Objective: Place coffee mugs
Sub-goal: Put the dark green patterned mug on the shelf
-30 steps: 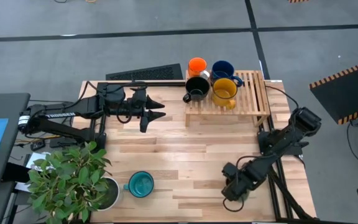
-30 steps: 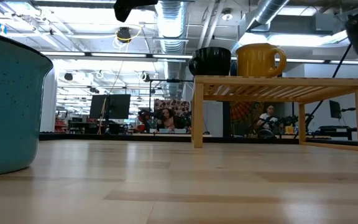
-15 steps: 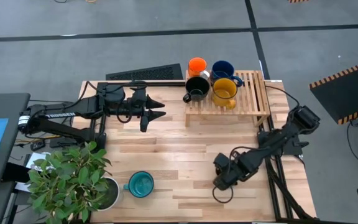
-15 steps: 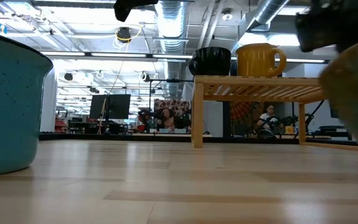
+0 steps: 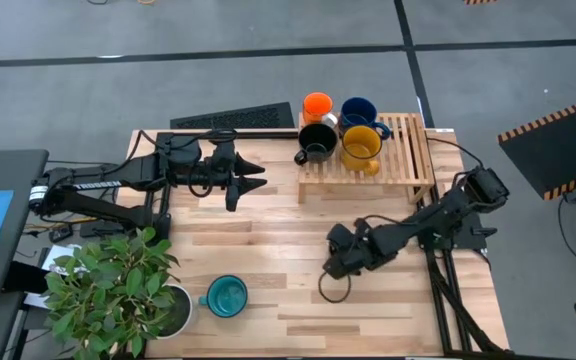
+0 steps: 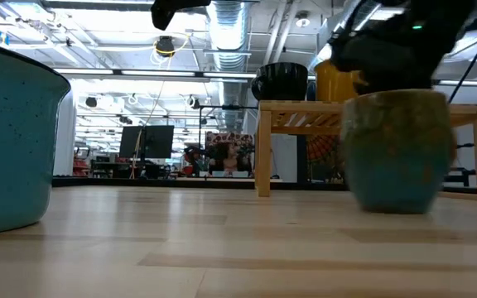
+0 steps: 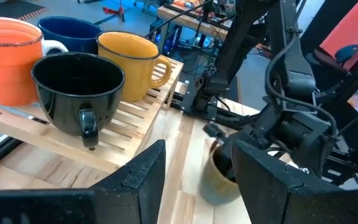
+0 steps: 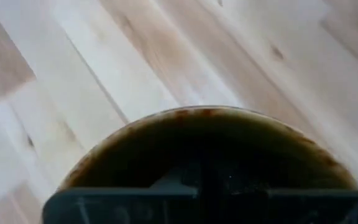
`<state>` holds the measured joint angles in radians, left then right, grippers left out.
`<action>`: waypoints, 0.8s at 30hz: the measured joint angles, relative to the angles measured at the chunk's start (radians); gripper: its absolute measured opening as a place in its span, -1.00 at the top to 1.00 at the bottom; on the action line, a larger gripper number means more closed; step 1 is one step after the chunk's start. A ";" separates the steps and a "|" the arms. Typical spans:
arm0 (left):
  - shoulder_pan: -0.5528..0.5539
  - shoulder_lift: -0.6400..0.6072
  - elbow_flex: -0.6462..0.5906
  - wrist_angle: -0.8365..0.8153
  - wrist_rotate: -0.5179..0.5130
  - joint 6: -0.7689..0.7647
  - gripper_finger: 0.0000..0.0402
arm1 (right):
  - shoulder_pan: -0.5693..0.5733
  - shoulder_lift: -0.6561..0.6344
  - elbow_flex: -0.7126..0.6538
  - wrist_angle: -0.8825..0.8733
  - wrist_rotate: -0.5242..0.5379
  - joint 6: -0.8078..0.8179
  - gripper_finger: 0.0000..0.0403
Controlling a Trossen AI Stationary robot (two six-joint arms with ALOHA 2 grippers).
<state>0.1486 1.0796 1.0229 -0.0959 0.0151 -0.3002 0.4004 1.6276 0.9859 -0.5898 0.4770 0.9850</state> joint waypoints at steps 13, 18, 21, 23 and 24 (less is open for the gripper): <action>0.000 0.000 0.000 0.000 -0.005 -0.009 0.17 | -0.064 -0.154 0.000 -0.012 -0.119 -0.213 0.81; 0.000 0.000 0.000 0.000 -0.021 -0.008 0.17 | -0.082 -0.325 0.000 -0.110 -0.244 -0.216 0.76; 0.000 0.000 0.000 0.000 -0.028 -0.008 0.17 | -0.080 -0.434 0.001 -0.194 -0.319 -0.198 0.70; 0.000 0.000 0.000 0.000 -0.029 -0.008 0.17 | -0.079 -0.497 0.002 -0.255 -0.368 -0.186 0.63; 0.000 0.000 0.000 0.000 -0.029 -0.008 0.17 | -0.078 -0.521 0.002 -0.286 -0.393 -0.194 0.59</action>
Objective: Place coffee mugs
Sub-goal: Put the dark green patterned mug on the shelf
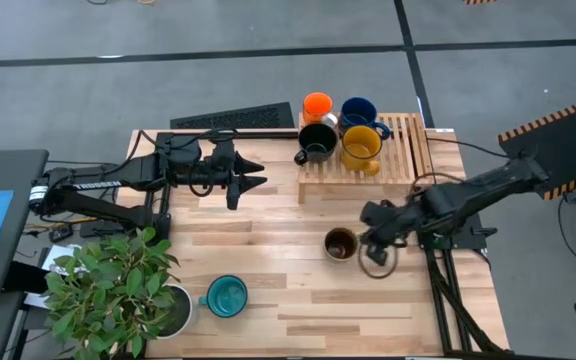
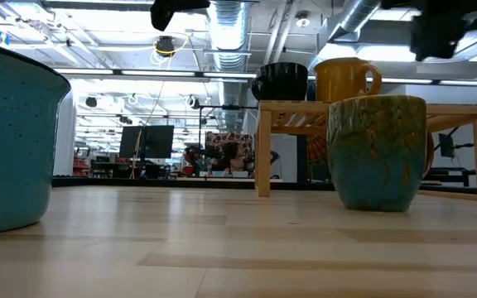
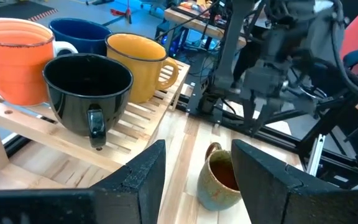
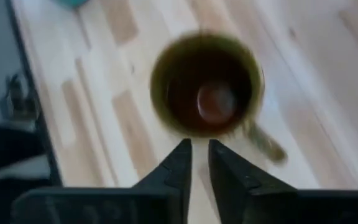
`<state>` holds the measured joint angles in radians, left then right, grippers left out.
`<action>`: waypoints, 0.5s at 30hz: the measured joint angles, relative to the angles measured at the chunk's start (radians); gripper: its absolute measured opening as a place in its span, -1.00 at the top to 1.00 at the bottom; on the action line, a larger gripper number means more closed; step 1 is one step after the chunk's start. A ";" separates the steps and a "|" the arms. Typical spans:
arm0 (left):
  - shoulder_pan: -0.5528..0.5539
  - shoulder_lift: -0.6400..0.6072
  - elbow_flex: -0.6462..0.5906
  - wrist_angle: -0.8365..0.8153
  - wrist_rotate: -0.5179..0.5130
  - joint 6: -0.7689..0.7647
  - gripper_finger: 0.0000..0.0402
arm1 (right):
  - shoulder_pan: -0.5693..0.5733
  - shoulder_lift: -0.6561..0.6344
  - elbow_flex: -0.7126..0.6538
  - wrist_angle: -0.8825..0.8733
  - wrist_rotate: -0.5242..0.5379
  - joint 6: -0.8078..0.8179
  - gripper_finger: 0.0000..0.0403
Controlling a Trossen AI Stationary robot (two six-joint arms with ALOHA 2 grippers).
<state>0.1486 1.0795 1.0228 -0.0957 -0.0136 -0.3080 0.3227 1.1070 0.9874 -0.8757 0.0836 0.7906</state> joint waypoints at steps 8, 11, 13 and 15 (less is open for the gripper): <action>0.000 0.000 0.000 0.000 -0.001 0.000 0.17 | 0.005 -0.011 0.000 -0.191 -0.036 -0.244 0.00; 0.000 0.000 0.000 0.000 -0.002 -0.001 0.17 | -0.018 0.028 0.000 -0.180 -0.033 -0.392 -0.17; 0.000 0.000 0.000 0.000 -0.002 -0.001 0.17 | -0.036 0.057 0.000 -0.182 -0.032 -0.479 -0.24; 0.000 0.000 0.000 0.000 -0.006 -0.002 0.17 | -0.058 0.072 -0.014 -0.169 -0.033 -0.562 -0.26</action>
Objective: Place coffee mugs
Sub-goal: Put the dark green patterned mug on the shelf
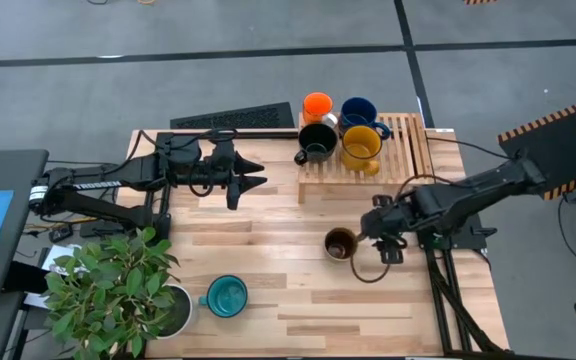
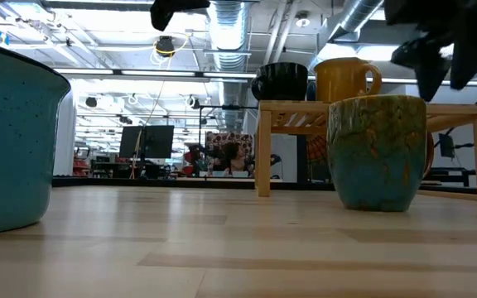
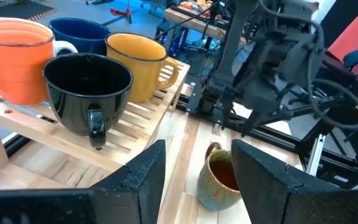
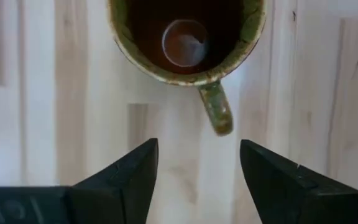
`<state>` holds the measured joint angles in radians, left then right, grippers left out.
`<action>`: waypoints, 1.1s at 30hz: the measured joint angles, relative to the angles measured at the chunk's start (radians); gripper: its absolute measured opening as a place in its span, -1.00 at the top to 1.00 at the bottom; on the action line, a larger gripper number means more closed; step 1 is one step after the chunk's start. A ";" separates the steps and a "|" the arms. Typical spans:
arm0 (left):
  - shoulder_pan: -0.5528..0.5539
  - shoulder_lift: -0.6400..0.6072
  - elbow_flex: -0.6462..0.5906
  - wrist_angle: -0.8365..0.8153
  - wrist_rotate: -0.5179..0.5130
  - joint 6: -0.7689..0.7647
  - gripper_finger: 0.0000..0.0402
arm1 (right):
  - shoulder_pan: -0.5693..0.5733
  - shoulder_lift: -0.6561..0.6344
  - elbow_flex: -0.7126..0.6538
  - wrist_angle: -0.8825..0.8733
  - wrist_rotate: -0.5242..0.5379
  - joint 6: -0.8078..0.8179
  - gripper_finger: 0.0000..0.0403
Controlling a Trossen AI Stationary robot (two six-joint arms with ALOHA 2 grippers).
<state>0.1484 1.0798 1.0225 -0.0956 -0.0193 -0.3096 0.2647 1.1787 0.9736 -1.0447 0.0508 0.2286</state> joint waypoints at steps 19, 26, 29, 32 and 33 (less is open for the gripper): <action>0.000 0.000 0.000 -0.003 -0.127 -0.016 0.17 | -0.137 -0.014 -0.206 0.248 -0.082 -0.293 -0.27; 0.000 0.000 0.000 -0.002 -0.153 -0.016 0.17 | -0.137 -0.012 -0.214 0.269 -0.083 -0.289 -0.06; 0.000 0.000 0.000 -0.002 -0.153 -0.016 0.17 | -0.136 -0.012 -0.214 0.288 -0.083 -0.285 0.14; 0.000 0.000 0.000 -0.002 -0.153 -0.016 0.17 | -0.136 -0.012 -0.214 0.312 -0.084 -0.282 0.33; 0.000 0.000 0.000 -0.002 -0.153 -0.016 0.17 | -0.136 -0.012 -0.214 0.313 -0.084 -0.281 0.39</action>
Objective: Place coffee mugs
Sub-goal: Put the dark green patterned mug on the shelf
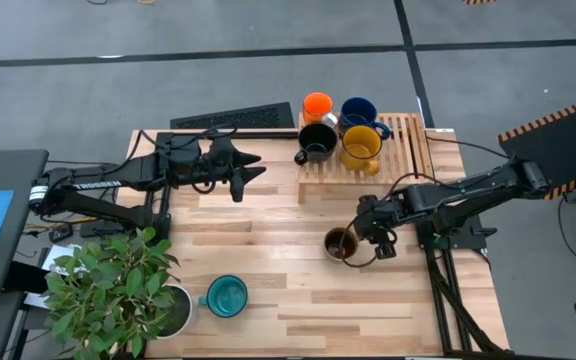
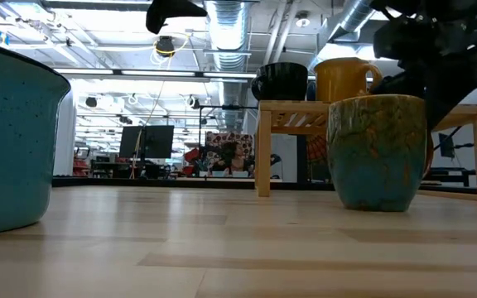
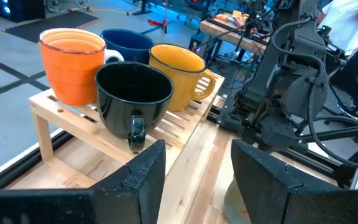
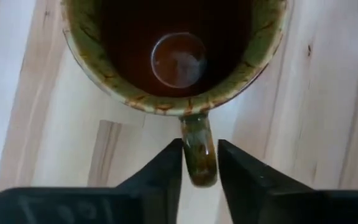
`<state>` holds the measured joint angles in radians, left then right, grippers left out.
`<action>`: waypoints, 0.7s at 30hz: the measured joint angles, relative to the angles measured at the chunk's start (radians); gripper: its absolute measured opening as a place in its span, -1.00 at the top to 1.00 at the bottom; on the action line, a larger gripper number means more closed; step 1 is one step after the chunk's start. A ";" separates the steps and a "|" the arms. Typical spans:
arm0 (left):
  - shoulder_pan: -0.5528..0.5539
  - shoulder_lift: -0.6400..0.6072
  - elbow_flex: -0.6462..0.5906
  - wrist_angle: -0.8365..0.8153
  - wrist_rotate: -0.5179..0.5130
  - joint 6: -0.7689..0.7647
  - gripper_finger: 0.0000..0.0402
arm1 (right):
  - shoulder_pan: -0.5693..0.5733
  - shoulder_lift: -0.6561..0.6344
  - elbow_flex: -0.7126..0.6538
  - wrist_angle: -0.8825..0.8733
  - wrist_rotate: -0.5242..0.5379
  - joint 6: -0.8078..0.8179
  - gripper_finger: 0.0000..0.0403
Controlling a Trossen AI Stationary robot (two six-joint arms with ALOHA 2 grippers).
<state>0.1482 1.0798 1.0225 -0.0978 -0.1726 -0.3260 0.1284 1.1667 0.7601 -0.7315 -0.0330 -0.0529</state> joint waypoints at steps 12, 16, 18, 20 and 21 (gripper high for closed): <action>0.000 0.000 0.000 0.000 0.004 0.018 0.17 | 0.002 -0.022 0.010 -0.031 -0.070 0.206 0.59; 0.000 0.000 0.000 0.000 0.008 0.019 0.17 | 0.002 -0.059 0.053 -0.045 -0.073 0.276 0.60; 0.000 0.000 0.000 0.000 0.008 0.027 0.17 | 0.002 -0.080 0.075 -0.061 -0.075 0.304 0.61; 0.000 0.000 0.000 -0.001 0.008 0.043 0.17 | 0.002 -0.100 0.095 -0.070 -0.081 0.330 0.66; 0.000 0.000 0.000 -0.001 0.008 0.050 0.17 | 0.002 -0.109 0.105 -0.073 -0.078 0.340 0.70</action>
<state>0.1485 1.0798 1.0225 -0.0984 -0.1650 -0.2756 0.1307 1.0573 0.8650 -0.8043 -0.1111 0.2867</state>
